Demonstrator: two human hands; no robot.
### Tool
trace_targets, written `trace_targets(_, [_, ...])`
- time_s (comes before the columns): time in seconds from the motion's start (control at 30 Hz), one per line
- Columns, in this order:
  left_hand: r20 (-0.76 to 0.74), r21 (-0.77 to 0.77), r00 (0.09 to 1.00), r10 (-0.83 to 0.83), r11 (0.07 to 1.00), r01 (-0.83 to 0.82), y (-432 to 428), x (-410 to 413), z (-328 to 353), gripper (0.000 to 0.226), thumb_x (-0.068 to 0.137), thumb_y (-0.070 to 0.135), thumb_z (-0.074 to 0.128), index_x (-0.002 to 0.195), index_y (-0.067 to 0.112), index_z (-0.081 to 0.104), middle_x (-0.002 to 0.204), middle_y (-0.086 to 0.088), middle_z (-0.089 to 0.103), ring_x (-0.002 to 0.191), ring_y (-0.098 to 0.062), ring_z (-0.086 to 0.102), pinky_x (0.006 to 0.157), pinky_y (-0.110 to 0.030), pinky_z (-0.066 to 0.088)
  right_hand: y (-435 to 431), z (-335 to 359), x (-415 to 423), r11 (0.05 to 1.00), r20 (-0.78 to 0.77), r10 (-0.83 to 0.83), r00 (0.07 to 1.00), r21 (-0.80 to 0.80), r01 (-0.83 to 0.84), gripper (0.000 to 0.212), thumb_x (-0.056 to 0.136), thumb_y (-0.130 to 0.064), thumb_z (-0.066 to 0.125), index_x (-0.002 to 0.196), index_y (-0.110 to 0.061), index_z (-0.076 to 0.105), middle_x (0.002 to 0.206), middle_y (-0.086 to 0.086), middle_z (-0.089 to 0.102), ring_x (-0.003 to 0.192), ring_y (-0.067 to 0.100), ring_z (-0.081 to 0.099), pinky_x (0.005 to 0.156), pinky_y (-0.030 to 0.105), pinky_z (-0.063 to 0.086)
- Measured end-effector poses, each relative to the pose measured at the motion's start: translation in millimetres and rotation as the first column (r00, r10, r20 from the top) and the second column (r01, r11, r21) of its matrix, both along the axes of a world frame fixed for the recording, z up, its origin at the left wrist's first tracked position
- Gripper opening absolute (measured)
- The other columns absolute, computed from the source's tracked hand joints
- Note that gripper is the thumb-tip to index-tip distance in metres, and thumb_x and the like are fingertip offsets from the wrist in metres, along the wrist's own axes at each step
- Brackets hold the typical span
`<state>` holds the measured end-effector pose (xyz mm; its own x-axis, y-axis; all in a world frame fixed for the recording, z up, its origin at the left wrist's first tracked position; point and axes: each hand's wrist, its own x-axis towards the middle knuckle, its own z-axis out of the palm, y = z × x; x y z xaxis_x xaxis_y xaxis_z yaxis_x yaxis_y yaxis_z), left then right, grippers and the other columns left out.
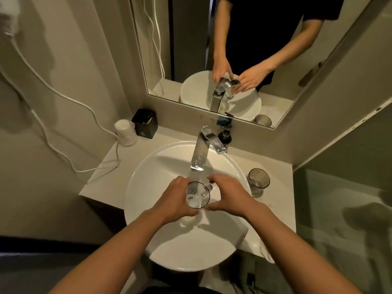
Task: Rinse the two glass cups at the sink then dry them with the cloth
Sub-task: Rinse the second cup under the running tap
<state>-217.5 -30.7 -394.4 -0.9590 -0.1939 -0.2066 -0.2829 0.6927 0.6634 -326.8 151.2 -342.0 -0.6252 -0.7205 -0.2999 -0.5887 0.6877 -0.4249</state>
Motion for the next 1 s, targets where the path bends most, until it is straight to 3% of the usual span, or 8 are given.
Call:
trace_targets(0.13, [0.045,0.002,0.998,0.044,0.999,-0.044,-9.4,-5.9,-6.7,0.089,0.061,0.041,0.092,0.137,0.021,0.051,0.124,0.006,0.047,0.117,-0.015,0.047,0.090,-0.024,0.042,8.9,24.3,-18.9,0.971,-0.258,-0.214,0.942,-0.160,0.176,0.067,0.082,-0.044,0.084,0.138,-0.016,0.058,0.131,0.004,0.068,0.123,0.029,0.061,0.102,0.042,0.043])
trace_targets(0.2, [0.053,0.005,0.996,0.073,0.997,-0.073,-11.7,-9.6,-9.6,0.091,0.060,0.042,0.093,0.138,0.020,0.050,0.122,0.007,0.045,0.119,-0.016,0.047,0.092,-0.026,0.043,5.2,38.3,-28.8,0.952,-0.388,-0.246,0.888,-0.268,0.147,0.059,0.083,-0.033,0.085,0.133,-0.014,0.061,0.127,0.008,0.070,0.118,0.033,0.063,0.098,0.045,0.047])
trace_targets(0.37, [0.040,0.025,0.987,0.153,0.988,-0.154,-9.3,-20.3,-13.7,0.090,0.060,0.043,0.093,0.136,0.017,0.052,0.124,0.003,0.048,0.118,-0.018,0.049,0.093,-0.028,0.044,-20.5,46.2,-53.1,0.981,-0.542,-0.052,0.839,-0.183,-0.058,0.029,0.086,-0.023,0.079,0.101,-0.026,0.054,0.097,-0.008,0.064,0.088,0.020,0.059,0.074,0.039,0.051])
trace_targets(0.5, [0.036,0.018,0.984,0.173,0.985,-0.174,-6.3,-24.7,-14.7,0.089,0.060,0.045,0.094,0.134,0.016,0.053,0.125,0.001,0.050,0.116,-0.019,0.050,0.093,-0.029,0.046,-27.9,40.0,-65.1,0.986,-0.649,0.051,0.759,-0.090,-0.143,0.014,0.095,-0.020,0.067,0.109,-0.016,0.067,0.102,0.002,0.070,0.091,0.029,0.064,0.074,0.040,0.051])
trace_targets(0.63, [0.032,0.026,0.983,0.180,0.983,-0.180,-5.7,-24.9,-14.5,0.089,0.060,0.045,0.094,0.134,0.016,0.053,0.123,0.001,0.050,0.114,-0.018,0.050,0.093,-0.029,0.046,-38.1,55.3,-75.9,0.982,-0.698,0.048,0.714,-0.096,-0.160,0.021,0.098,-0.023,0.065,0.115,-0.015,0.073,0.109,0.003,0.076,0.098,0.029,0.069,0.081,0.038,0.052])
trace_targets(0.77, [0.033,0.012,0.980,0.198,0.980,-0.199,-8.1,-25.3,-13.8,0.081,0.058,0.045,0.094,0.125,0.017,0.057,0.116,0.002,0.051,0.109,-0.019,0.052,0.089,-0.031,0.049,-43.2,64.8,-80.0,0.990,-0.668,0.031,0.744,-0.084,-0.116,0.026,0.100,-0.036,0.060,0.105,-0.016,0.076,0.097,0.002,0.076,0.093,0.028,0.068,0.080,0.040,0.052])
trace_targets(0.87, [0.034,-0.003,0.976,0.214,0.977,-0.214,-8.7,-26.1,-13.9,0.082,0.058,0.047,0.093,0.125,0.015,0.056,0.117,0.000,0.051,0.109,-0.020,0.052,0.089,-0.030,0.047,-32.4,66.3,-65.7,0.979,-0.635,-0.143,0.759,-0.205,0.013,0.022,0.096,-0.036,0.067,0.097,-0.015,0.073,0.092,0.003,0.074,0.088,0.030,0.067,0.077,0.042,0.051])
trace_targets(1.0, [0.024,0.015,0.964,0.265,0.964,-0.265,-7.4,-24.9,-12.3,0.085,0.057,0.050,0.092,0.125,0.014,0.056,0.114,0.002,0.049,0.110,-0.021,0.053,0.087,-0.028,0.046,-7.9,39.8,-21.9,0.925,-0.513,-0.344,0.787,-0.330,0.189,0.016,0.091,-0.019,0.072,0.106,-0.012,0.073,0.099,0.010,0.075,0.093,0.036,0.068,0.084,0.046,0.051])
